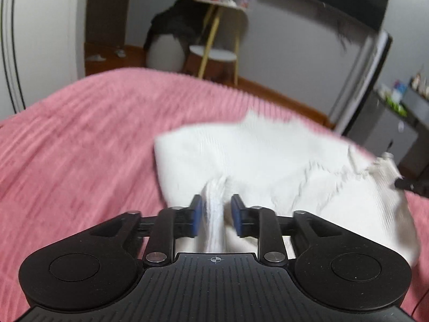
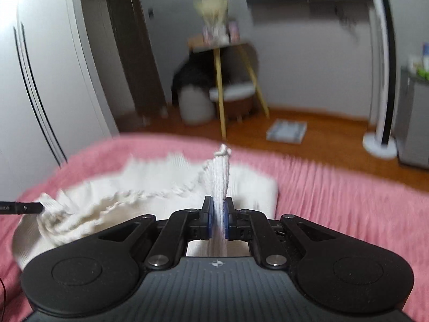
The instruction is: Fold small clothes
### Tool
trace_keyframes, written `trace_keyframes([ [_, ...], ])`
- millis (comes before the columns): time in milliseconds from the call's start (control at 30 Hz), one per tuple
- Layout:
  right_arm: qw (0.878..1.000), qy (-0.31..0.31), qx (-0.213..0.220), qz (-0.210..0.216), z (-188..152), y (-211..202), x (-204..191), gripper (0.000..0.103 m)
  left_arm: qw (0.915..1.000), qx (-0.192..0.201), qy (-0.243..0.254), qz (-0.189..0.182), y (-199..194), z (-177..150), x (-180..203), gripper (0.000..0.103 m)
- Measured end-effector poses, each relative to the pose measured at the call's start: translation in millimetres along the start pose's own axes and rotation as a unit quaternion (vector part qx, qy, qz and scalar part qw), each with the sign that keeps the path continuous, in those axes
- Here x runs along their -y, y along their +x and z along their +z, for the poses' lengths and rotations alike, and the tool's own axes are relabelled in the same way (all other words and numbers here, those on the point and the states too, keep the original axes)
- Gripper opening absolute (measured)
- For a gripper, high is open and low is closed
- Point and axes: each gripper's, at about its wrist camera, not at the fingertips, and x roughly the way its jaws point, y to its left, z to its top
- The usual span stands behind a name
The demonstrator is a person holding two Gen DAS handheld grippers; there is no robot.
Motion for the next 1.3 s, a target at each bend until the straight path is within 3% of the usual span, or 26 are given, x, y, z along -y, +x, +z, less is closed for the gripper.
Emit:
trace_keyframes([
  [67, 0.999, -0.018, -0.027, -0.014, -5.0, 15.5, -1.0, 0.015, 0.9999, -0.003, 0.010, -0.013, 5.6, -5.8, -0.1, 0.060],
  [133, 0.999, -0.023, -0.037, -0.017, -8.7, 23.6, -1.4, 0.025, 0.9988, 0.004, 0.034, -0.036, 7.7, -8.0, 4.6, 0.068],
  [167, 0.999, -0.020, -0.038, -0.016, -9.6, 26.6, -0.7, 0.026, 0.9977, 0.006, 0.056, -0.037, 9.9, -6.9, 8.0, 0.077],
  [200, 0.999, -0.016, -0.040, -0.014, -9.0, 29.8, 0.4, 0.026, 0.9964, 0.009, 0.081, -0.025, 11.8, -6.4, 15.1, 0.083],
  [233, 0.999, -0.012, -0.042, -0.013, -10.2, 31.8, -1.1, 0.026, 0.9944, 0.011, 0.105, -0.006, 15.9, -4.8, 20.9, 0.083],
  [267, 0.999, -0.011, -0.043, -0.011, -9.6, 34.9, -1.9, 0.026, 0.9920, 0.012, 0.125, 0.009, 22.4, -2.3, 24.0, 0.081],
  [333, 0.999, -0.018, -0.048, -0.010, -10.9, 39.2, -6.7, 0.024, 0.9919, 0.004, 0.127, 0.005, 32.5, 2.2, 27.0, 0.057],
  [367, 0.998, -0.026, -0.050, -0.014, -10.3, 42.4, -8.7, 0.012, 0.9937, -0.006, 0.111, 0.002, 36.1, 5.7, 26.0, 0.027],
  [400, 0.998, -0.036, -0.050, -0.016, -11.1, 43.1, -13.0, 0.007, 0.9954, -0.012, 0.095, 0.005, 37.4, 9.5, 23.6, 0.016],
  [500, 0.997, -0.069, -0.031, -0.021, -7.9, 36.0, -22.5, 0.006, 0.9969, 0.016, 0.076, -0.011, 26.1, 16.6, 22.6, 0.014],
  [633, 0.994, -0.102, 0.030, -0.037, 9.4, 21.9, -33.5, 0.006, 0.9970, 0.069, 0.028, -0.022, 7.1, 34.4, 10.8, 0.014],
  [733, 0.988, -0.125, 0.068, -0.064, 24.3, 25.3, -42.1, 0.006, 0.9947, 0.102, 0.010, 0.008, 7.2, 54.6, 6.0, 0.014],
  [933, 0.975, -0.167, 0.105, -0.107, 52.6, 56.6, -59.5, 0.006, 0.9930, 0.099, -0.020, 0.061, 37.5, 81.9, -1.5, 0.015],
  [967, 0.973, -0.170, 0.110, -0.113, 54.7, 63.2, -61.0, 0.006, 0.9928, 0.090, -0.023, 0.075, 46.7, 83.3, -1.4, 0.022],
  [1033, 0.969, -0.173, 0.115, -0.136, 55.4, 77.5, -62.1, 0.017, 0.9898, 0.077, -0.047, 0.110, 61.3, 83.4, -3.0, 0.048],
  [1067, 0.967, -0.171, 0.113, -0.153, 54.2, 85.1, -61.7, 0.045, 0.9885, 0.077, -0.067, 0.111, 61.8, 80.5, -6.1, 0.065],
  [1100, 0.966, -0.164, 0.100, -0.172, 52.6, 90.3, -59.7, 0.064, 0.9885, 0.082, -0.085, 0.094, 58.3, 75.1, -8.7, 0.074],
  [1200, 0.978, -0.127, 0.089, -0.140, 35.3, 77.9, -54.9, 0.063, 0.9886, 0.087, -0.094, 0.079, 47.7, 52.5, -12.2, 0.094],
  [1300, 0.985, -0.109, 0.074, -0.110, 1.0, 56.2, -47.6, 0.063, 0.9939, 0.047, -0.065, 0.076, 49.2, 31.5, -6.8, 0.095],
])
